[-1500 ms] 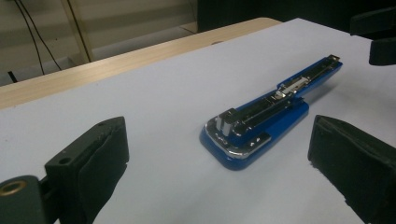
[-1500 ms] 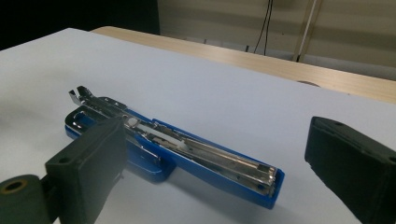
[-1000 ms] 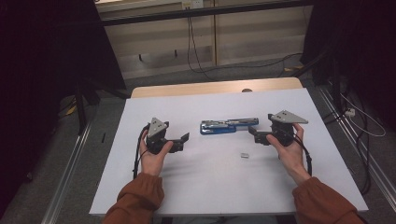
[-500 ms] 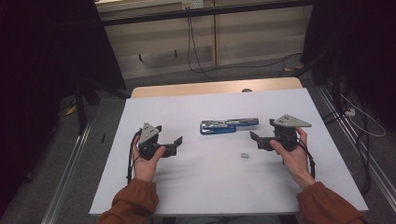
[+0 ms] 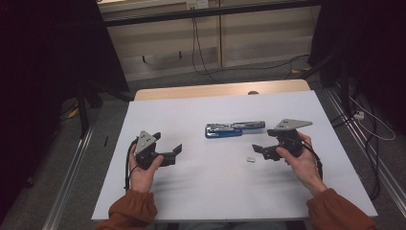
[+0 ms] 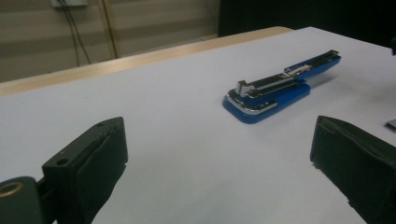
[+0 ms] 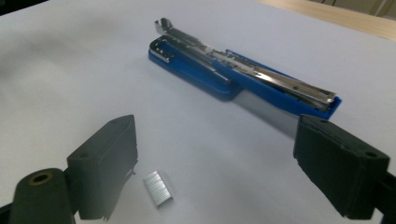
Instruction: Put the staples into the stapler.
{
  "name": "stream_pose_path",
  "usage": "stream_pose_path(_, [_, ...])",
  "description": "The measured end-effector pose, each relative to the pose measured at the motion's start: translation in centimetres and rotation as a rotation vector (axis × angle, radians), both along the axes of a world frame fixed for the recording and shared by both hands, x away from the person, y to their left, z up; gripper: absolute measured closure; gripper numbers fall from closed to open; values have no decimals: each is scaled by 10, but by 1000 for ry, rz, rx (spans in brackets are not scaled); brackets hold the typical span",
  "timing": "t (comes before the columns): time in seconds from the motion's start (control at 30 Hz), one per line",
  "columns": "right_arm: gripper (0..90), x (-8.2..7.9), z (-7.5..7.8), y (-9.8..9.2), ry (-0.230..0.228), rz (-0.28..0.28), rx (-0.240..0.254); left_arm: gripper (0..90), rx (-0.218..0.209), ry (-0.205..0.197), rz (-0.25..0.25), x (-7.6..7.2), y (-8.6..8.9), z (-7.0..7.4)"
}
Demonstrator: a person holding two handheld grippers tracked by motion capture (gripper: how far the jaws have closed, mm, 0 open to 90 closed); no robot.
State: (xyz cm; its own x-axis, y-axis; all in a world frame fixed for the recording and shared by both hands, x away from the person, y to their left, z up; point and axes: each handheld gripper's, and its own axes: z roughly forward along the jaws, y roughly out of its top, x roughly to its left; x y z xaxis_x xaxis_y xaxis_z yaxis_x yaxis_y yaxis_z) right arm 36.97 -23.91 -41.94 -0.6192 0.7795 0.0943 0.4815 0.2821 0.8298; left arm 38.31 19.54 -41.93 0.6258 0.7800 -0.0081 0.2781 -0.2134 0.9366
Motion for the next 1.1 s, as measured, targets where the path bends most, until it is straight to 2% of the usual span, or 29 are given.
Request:
stream_pose_path(0.13, [136,3,1,4,46,53,-30,39,-21,3,16,-7,5,-1])
stream_pose_path(0.33, [144,11,7,11,97,117,-67,36,-17,14,28,-18,9,-2])
stream_pose_path(0.37, [131,12,8,12,109,129,-68,35,-3,12,25,-20,9,-2])
stream_pose_path(0.47, [140,14,9,14,135,154,-91,35,2,2,20,-26,10,-3])
stream_pose_path(0.53, [137,15,9,16,152,183,-85,35,-4,-3,25,-27,9,-3])
stream_pose_path(0.67, [132,20,8,19,168,204,-86,36,-16,-13,18,-26,6,-2])
stream_pose_path(0.73, [126,22,7,22,180,210,-97,35,-8,0,13,-26,5,-4])
stream_pose_path(0.8, [120,23,8,23,173,210,-106,36,-2,10,6,-25,4,-6])
stream_pose_path(0.87, [114,24,10,25,166,206,-148,36,-4,17,2,-24,3,-7])
stream_pose_path(0.9, [114,24,10,25,159,212,-154,36,-8,22,0,-24,2,-7])
stream_pose_path(0.97, [139,26,10,26,168,215,-165,36,5,31,-9,-23,1,-8])
stream_pose_path(1.03, [152,27,11,27,177,231,-170,36,1,19,0,-22,1,-8])
stream_pose_path(1.1, [201,27,11,29,183,256,-202,36,-12,23,6,-21,3,-8])
